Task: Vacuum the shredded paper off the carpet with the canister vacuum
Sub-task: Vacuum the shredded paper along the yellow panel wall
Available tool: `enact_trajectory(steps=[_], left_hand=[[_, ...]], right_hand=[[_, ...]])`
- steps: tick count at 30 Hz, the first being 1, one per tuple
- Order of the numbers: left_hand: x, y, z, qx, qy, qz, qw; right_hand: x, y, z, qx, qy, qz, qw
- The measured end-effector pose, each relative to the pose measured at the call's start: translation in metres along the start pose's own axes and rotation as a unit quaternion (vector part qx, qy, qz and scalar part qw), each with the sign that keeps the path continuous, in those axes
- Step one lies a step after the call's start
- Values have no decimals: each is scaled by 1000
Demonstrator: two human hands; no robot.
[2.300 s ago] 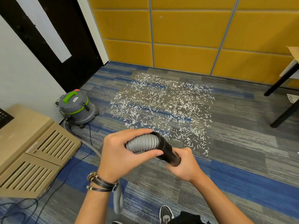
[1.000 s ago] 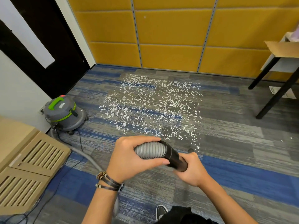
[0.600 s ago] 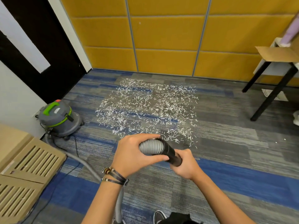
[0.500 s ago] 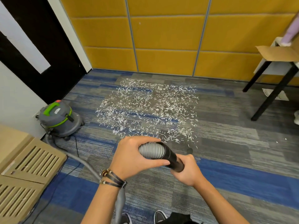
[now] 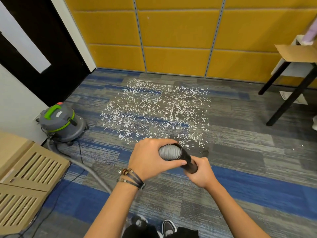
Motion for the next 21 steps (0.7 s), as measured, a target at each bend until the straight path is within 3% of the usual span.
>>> enact_trajectory(steps=[11,21], left_hand=[[-2,-14,-52,77,97,50,991],[-51,-52,-6,9,53,-16,998]], right_hand=[[-52,-8,8,47,-63,-50,996],[-23,-45,29,91,-32,11,995]])
Point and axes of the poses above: each hand's wrist, its own y-axis away from the middle knuckle, its own z-axis out of the palm, x = y × z, the point moved 10 cm from there along -y, towards the middle knuckle, and after that the axes turned 14 degrees about x, right-handed, at the moved point
